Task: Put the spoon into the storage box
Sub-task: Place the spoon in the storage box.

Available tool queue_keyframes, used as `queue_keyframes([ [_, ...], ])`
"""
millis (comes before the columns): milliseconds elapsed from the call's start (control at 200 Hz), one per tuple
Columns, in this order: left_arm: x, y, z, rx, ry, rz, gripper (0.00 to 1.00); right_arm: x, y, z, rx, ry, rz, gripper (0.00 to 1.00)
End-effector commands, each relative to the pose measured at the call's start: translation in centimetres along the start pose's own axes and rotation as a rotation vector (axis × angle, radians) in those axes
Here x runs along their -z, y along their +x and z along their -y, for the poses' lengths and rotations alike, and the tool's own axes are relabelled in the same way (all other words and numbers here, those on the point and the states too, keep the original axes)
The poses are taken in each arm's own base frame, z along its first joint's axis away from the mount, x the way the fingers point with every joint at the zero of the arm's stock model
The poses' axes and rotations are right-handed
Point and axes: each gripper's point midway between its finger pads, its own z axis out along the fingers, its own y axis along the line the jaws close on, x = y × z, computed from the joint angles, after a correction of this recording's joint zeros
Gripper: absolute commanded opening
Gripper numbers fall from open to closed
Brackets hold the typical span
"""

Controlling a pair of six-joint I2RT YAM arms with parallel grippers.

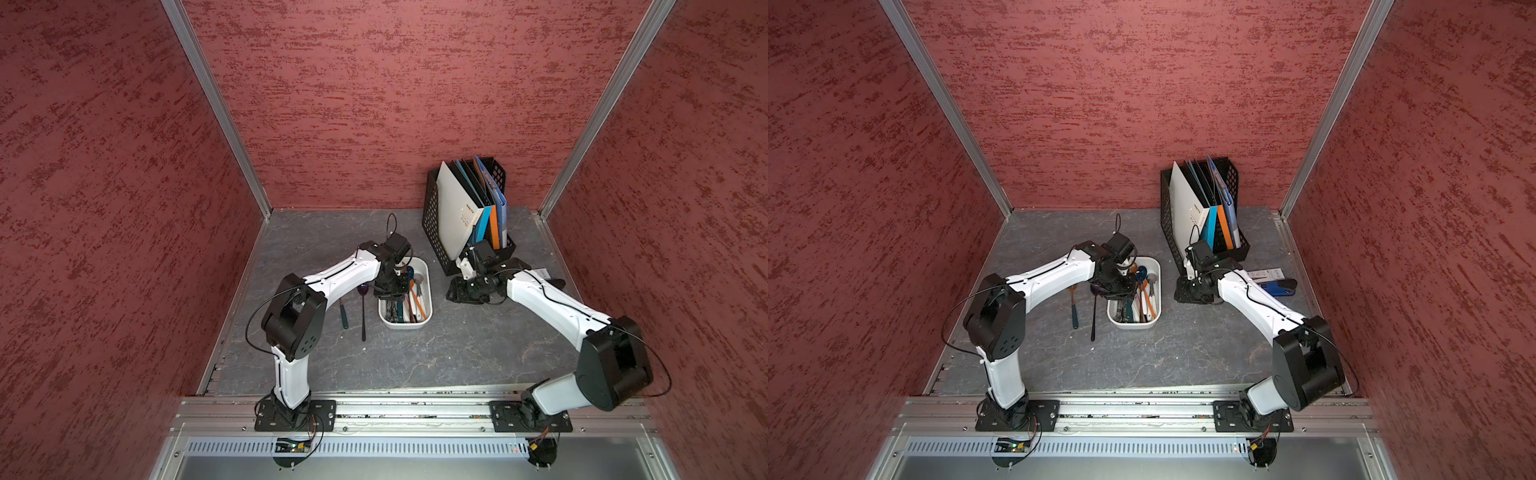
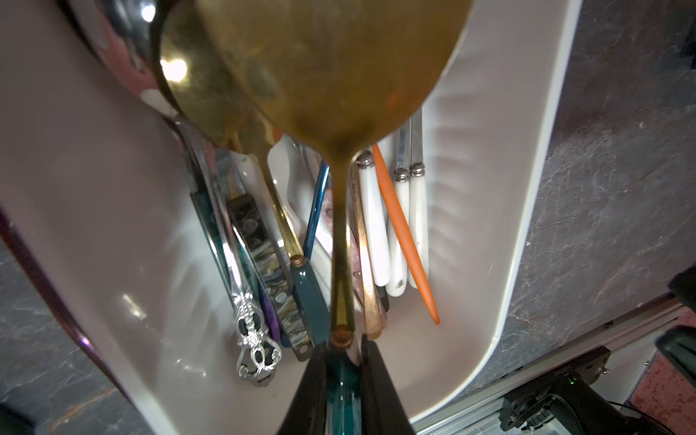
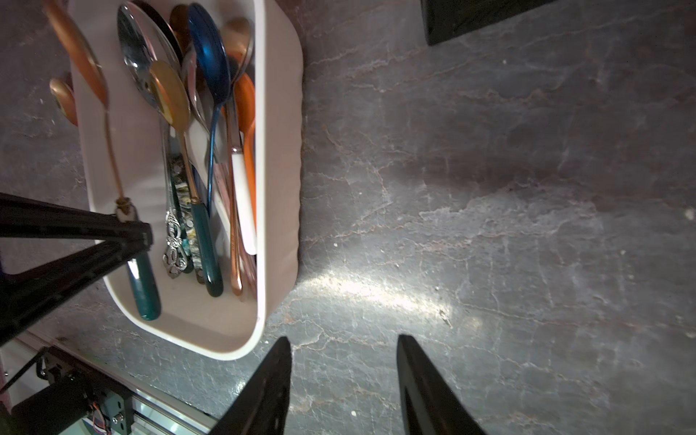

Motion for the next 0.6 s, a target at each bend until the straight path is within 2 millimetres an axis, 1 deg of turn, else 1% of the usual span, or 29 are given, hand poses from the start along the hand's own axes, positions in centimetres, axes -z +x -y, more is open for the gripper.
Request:
queue_keyframes([
  [0, -0.9, -0.1, 0.3, -0.044, -0.007, -0.031, 0.13, 0.5, -2.2, -1.4, -0.004, -0.018, 0.086, 0.48],
  [175, -2.2, -0.3, 0.0, -0.045, -0.025, -0.066, 0.13, -0.8, -2.0, -1.6, -0.006, -0.019, 0.054, 0.48],
  [321, -2.6, -0.2, -0.2, -0.041, -0.032, -0.082, 0.16, -1.7, -1.9, -1.8, -0.001, -0.026, 0.04, 0.48],
  [381, -2.6, -0.2, -0.2, -0.041, -0.031, -0.084, 0.21, -2.0, -1.9, -1.9, 0.003, -0.027, 0.033, 0.48],
  [426, -2.5, -0.2, -0.2, -0.042, -0.032, -0.08, 0.29, -2.2, -1.9, -2.0, 0.008, -0.026, 0.029, 0.48],
  [546, -1.6, -0.4, -0.2, -0.035, -0.032, -0.053, 0.42, -2.4, -2.1, -2.0, 0.023, -0.018, 0.025, 0.48],
  [596, -1.1, -0.4, -0.2, -0.03, -0.031, -0.04, 0.44, -2.4, -2.1, -2.1, 0.032, -0.017, 0.023, 0.48],
])
